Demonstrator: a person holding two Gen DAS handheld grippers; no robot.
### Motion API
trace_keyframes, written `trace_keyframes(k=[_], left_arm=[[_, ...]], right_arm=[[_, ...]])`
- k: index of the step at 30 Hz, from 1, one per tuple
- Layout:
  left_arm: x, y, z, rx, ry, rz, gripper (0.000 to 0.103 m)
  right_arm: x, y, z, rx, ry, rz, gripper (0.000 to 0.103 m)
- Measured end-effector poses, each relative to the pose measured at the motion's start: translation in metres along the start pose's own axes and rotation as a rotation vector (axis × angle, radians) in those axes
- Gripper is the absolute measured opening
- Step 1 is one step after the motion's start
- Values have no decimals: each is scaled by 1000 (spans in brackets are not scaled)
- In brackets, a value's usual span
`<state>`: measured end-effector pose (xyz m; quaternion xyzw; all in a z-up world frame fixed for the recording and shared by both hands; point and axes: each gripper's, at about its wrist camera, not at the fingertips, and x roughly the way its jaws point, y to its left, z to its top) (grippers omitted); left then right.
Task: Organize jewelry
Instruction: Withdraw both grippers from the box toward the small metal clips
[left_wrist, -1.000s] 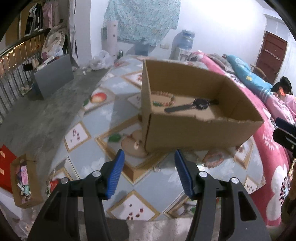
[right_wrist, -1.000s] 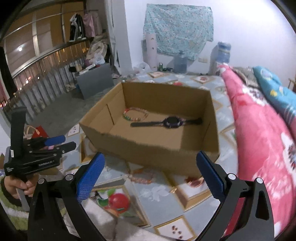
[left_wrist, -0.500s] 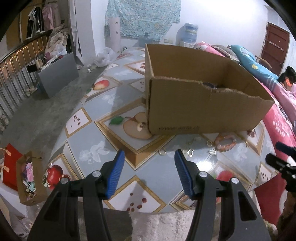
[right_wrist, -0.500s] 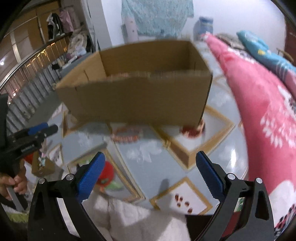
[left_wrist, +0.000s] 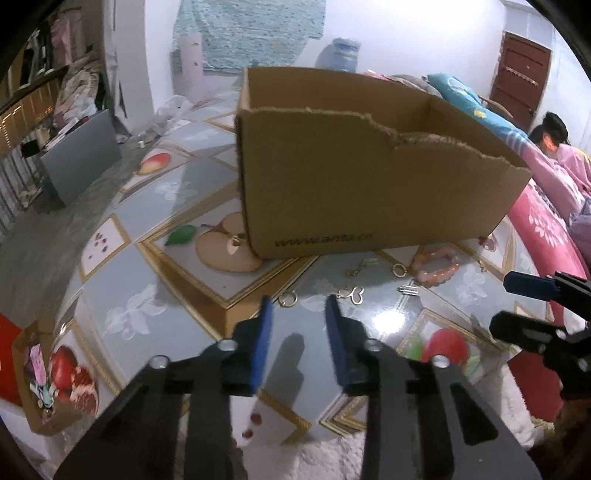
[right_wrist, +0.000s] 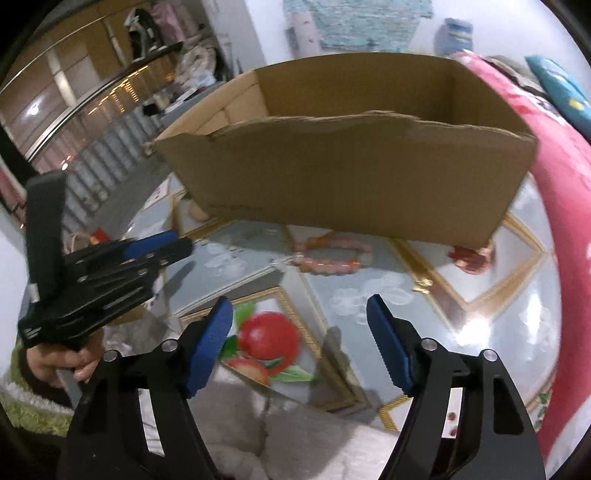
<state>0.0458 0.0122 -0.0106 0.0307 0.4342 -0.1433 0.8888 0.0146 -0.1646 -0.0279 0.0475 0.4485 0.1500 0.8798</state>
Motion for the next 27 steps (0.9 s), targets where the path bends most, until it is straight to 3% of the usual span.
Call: trace_keyframes(k=[9, 21, 27], left_arm=[[22, 3, 4, 59, 42, 3, 17], [30, -11, 7, 155, 22, 47, 10], [27, -8, 10, 133, 17, 23, 2]], right_arm=[[10, 13, 10, -44, 5, 11, 69], [25, 3, 18, -12, 44, 8, 62], [22, -3, 19, -5, 33, 5, 61]])
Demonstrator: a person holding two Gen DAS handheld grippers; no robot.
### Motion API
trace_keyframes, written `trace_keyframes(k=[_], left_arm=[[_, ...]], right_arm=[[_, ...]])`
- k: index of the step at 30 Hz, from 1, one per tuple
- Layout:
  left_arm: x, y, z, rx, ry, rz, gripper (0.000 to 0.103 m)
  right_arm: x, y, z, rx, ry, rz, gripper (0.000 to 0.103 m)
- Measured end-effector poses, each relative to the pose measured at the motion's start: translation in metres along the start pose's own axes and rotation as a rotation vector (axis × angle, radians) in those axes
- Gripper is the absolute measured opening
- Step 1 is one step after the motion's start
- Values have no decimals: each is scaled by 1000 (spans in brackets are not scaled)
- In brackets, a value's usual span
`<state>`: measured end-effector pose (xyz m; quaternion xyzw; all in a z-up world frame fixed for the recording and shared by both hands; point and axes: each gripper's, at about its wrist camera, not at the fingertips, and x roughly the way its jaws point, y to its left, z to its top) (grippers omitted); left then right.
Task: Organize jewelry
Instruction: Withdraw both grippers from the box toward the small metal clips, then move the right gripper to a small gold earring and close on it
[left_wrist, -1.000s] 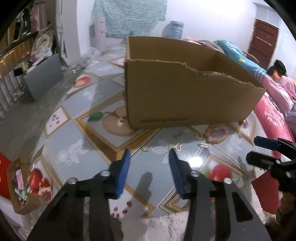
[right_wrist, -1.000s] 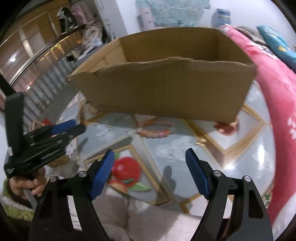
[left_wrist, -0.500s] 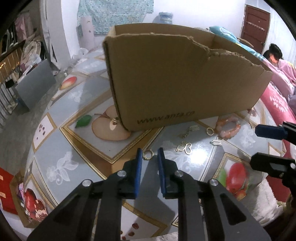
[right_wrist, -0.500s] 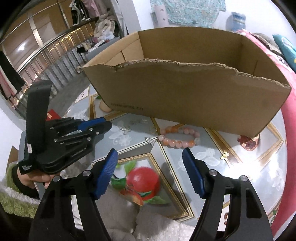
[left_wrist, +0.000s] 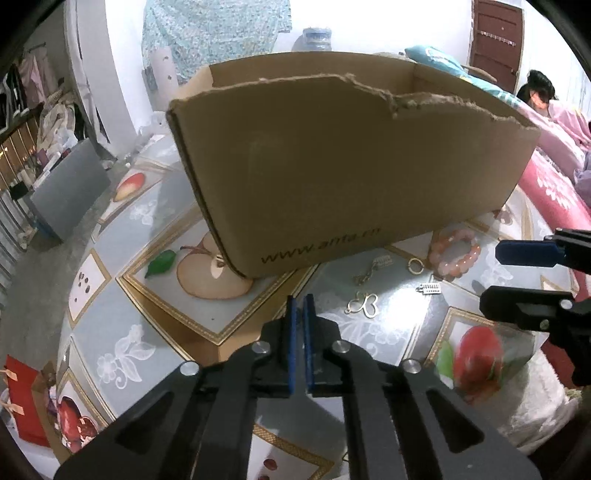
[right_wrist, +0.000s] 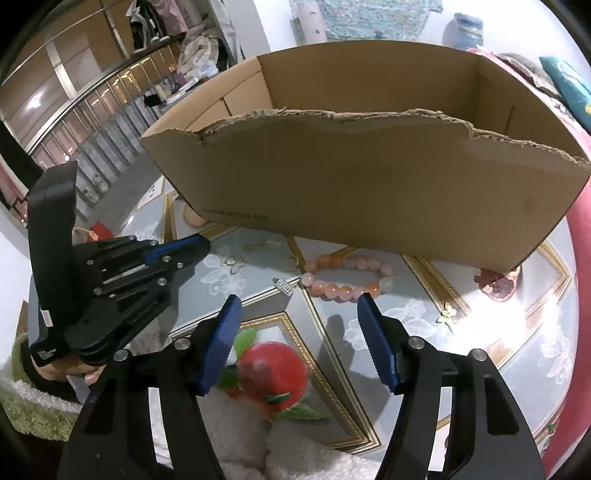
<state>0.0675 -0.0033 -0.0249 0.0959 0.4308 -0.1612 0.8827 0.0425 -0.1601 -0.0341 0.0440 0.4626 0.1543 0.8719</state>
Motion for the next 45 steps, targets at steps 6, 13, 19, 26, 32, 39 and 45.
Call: trace_keyframes(k=[6, 13, 19, 26, 32, 39, 45], left_arm=[[-5, 7, -2, -44, 0, -22, 2], [-20, 14, -9, -100, -23, -74, 1], [-32, 23, -13, -161, -49, -121, 1], [-39, 33, -14, -210, -80, -148, 1], [-33, 35, -16, -226, -71, -144, 1], [-31, 39, -18, -225, -70, -134, 1], [-29, 42, -16, -225, -73, -131, 1]], right_arm=[[-1, 1, 1, -11, -8, 11, 60], [-2, 7, 2, -29, -15, 26, 59], [-1, 15, 3, -55, -12, 38, 57], [1, 29, 6, -98, -26, 47, 56], [14, 47, 12, -186, -56, 54, 50], [45, 56, 22, -249, -22, 52, 32], [61, 61, 19, -280, -1, 20, 26]])
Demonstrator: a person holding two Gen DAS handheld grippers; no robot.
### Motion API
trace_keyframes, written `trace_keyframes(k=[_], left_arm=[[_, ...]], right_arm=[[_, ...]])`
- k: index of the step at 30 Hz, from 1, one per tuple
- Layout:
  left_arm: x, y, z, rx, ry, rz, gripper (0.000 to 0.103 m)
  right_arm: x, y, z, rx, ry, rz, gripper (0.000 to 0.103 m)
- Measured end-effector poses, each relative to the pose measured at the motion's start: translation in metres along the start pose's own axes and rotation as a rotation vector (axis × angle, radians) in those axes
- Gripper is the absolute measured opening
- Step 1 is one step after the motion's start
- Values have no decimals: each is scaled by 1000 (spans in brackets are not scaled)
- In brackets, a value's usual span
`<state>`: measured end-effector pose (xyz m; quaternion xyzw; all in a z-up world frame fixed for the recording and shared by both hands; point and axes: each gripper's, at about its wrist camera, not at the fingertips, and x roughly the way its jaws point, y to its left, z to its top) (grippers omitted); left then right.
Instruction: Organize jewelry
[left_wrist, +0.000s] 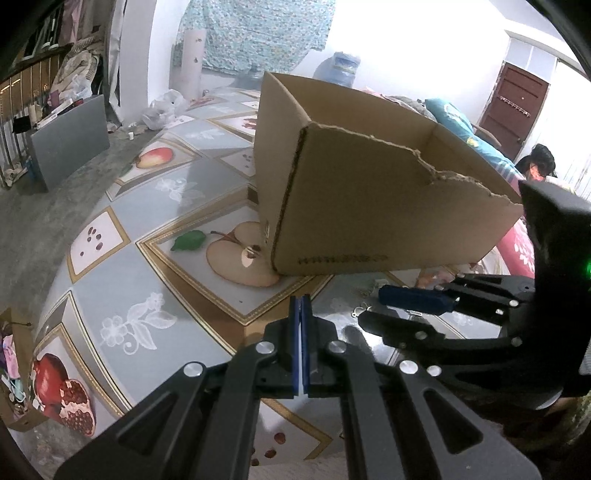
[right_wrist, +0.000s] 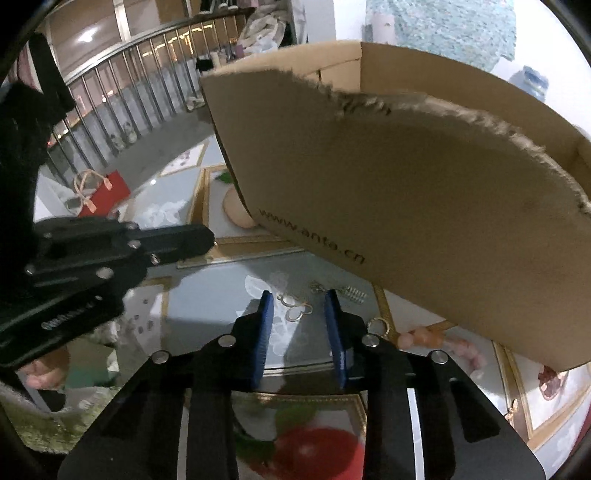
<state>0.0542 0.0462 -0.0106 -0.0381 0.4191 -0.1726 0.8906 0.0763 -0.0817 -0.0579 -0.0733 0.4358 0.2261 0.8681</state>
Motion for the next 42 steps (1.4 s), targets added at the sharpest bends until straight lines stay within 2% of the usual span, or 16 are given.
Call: trace_keyframes(k=[3, 5, 6, 13, 15, 24, 33, 37, 38, 42], left_arm=[[1, 1, 0, 0, 2, 0, 1], [2, 2, 0, -4, 5, -1, 1], [2, 3, 0, -5, 6, -2, 1], [4, 6, 0, -8, 6, -3, 1], [4, 6, 0, -8, 7, -1, 1], [4, 7, 0, -11, 5, 7, 1], [3, 8, -1, -15, 4, 10, 1], [3, 7, -1, -18, 3, 12, 1], [3, 8, -1, -21, 3, 12, 1], [2, 10, -3, -26, 2, 11, 1]], right_arm=[[2, 5, -2, -40, -7, -29, 26], [3, 9, -3, -68, -7, -39, 20], [3, 9, -2, -71, -3, -35, 12], [4, 1, 0, -23, 13, 12, 10], [3, -1, 0, -9, 17, 25, 0], [0, -6, 0, 30, 32, 68, 0], [-1, -5, -2, 26, 41, 41, 1], [-1, 0, -3, 52, 69, 130, 2], [-2, 0, -3, 51, 66, 126, 2], [-4, -7, 0, 69, 38, 78, 16]])
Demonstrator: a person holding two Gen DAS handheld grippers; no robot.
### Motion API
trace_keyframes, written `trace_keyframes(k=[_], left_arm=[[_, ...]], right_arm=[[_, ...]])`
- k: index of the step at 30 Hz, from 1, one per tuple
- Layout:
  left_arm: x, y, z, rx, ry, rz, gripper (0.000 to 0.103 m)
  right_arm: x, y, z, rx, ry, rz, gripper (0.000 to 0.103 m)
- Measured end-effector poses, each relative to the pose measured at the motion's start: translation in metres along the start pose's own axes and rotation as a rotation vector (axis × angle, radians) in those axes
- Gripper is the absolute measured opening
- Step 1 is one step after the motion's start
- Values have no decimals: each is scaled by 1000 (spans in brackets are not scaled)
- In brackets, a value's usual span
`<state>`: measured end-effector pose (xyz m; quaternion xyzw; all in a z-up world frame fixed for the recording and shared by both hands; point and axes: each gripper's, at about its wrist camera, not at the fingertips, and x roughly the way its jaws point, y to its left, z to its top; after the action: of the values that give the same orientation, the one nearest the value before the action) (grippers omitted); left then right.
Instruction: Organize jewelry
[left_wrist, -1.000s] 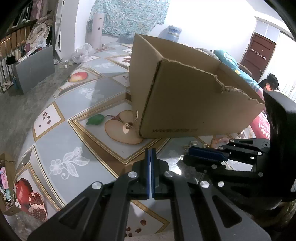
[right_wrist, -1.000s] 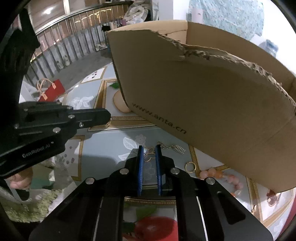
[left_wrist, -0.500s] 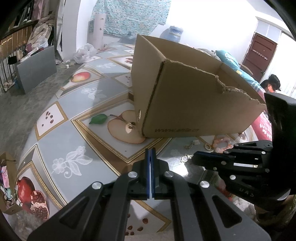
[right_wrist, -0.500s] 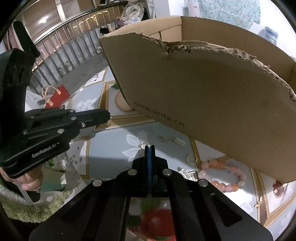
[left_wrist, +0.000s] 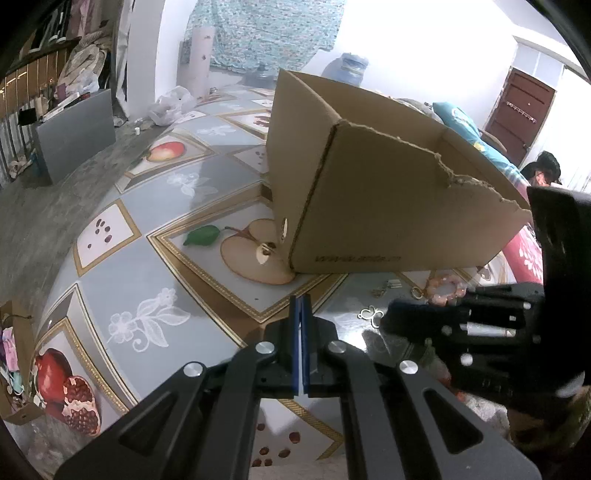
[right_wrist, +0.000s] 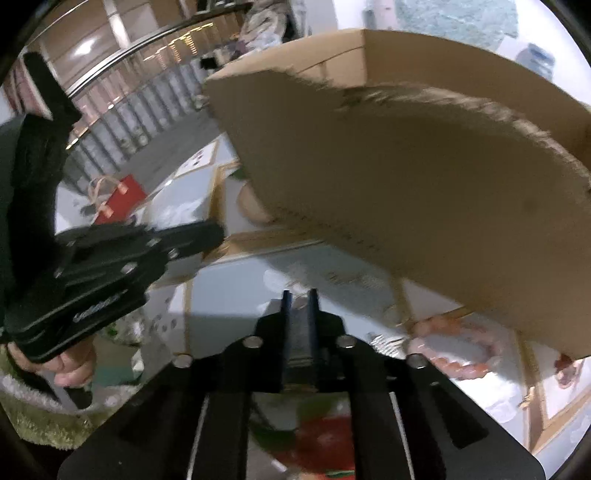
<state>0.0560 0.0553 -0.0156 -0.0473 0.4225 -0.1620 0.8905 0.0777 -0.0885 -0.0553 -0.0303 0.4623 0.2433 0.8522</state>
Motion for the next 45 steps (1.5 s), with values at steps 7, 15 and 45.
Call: trace_keyframes(k=[7, 15, 45], left_arm=[[-2, 2, 0, -5, -3, 0, 1], [-3, 4, -1, -9, -3, 1, 1], [-5, 8, 1, -18, -6, 8, 1]], right_arm=[[7, 4, 0, 13, 34, 92, 22], [3, 9, 3, -34, -6, 7, 27], [13, 19, 8, -359, 34, 36, 28]])
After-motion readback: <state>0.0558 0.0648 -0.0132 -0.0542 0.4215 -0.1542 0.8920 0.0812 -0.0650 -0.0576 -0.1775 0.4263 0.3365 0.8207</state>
